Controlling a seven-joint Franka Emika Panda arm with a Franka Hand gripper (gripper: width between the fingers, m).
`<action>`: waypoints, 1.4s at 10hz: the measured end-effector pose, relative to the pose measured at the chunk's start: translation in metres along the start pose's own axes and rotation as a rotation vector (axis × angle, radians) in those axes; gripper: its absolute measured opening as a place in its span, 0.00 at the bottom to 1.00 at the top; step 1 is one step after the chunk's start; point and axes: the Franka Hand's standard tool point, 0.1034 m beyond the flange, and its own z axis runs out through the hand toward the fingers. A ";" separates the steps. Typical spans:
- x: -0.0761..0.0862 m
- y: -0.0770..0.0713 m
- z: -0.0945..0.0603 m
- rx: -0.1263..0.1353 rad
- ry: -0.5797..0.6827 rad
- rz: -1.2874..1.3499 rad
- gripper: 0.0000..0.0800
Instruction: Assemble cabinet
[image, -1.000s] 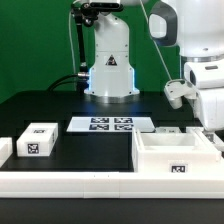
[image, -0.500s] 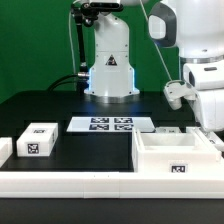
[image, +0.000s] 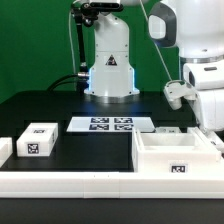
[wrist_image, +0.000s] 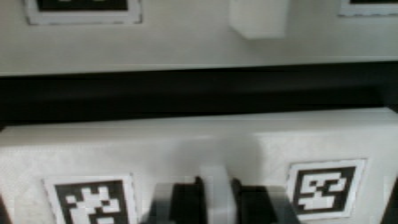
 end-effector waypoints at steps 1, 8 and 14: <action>0.000 0.000 0.000 0.000 0.000 0.000 0.08; -0.030 -0.010 -0.052 -0.012 -0.072 -0.013 0.08; -0.054 -0.021 -0.056 -0.011 -0.085 0.016 0.08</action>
Offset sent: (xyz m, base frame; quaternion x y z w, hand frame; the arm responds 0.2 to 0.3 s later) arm 0.0000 0.0000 0.0000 0.0000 0.0000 0.0000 1.0000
